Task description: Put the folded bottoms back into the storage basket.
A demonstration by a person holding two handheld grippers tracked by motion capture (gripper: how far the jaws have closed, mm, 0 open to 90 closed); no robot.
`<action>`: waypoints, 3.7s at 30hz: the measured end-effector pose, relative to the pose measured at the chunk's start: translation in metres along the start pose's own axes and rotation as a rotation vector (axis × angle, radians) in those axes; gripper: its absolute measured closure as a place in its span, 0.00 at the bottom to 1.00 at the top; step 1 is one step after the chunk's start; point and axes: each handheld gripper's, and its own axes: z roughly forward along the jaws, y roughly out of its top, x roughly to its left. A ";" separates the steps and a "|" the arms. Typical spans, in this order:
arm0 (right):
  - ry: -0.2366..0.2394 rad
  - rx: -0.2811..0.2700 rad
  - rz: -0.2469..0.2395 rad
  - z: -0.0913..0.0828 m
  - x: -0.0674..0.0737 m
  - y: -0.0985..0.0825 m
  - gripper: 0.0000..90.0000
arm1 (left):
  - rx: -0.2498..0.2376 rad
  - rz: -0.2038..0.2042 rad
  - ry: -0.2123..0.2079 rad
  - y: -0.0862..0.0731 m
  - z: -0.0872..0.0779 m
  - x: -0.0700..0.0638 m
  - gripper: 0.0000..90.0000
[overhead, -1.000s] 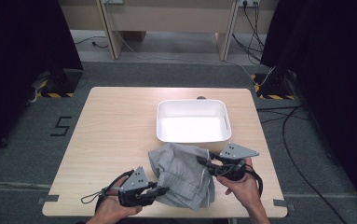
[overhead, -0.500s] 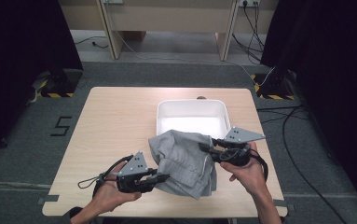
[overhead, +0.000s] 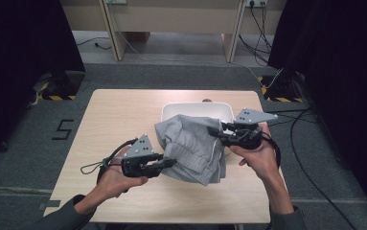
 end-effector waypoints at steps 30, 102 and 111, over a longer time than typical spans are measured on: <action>-0.106 0.114 0.034 0.053 -0.078 0.039 0.76 | 0.018 -0.126 0.093 0.031 0.062 0.063 0.85; -0.286 0.391 0.195 0.147 -0.131 -0.024 0.44 | 0.228 -0.264 0.164 -0.003 0.127 0.117 0.51; -0.258 0.346 0.197 0.140 -0.124 -0.021 0.43 | 0.197 -0.249 0.147 0.003 0.116 0.110 0.47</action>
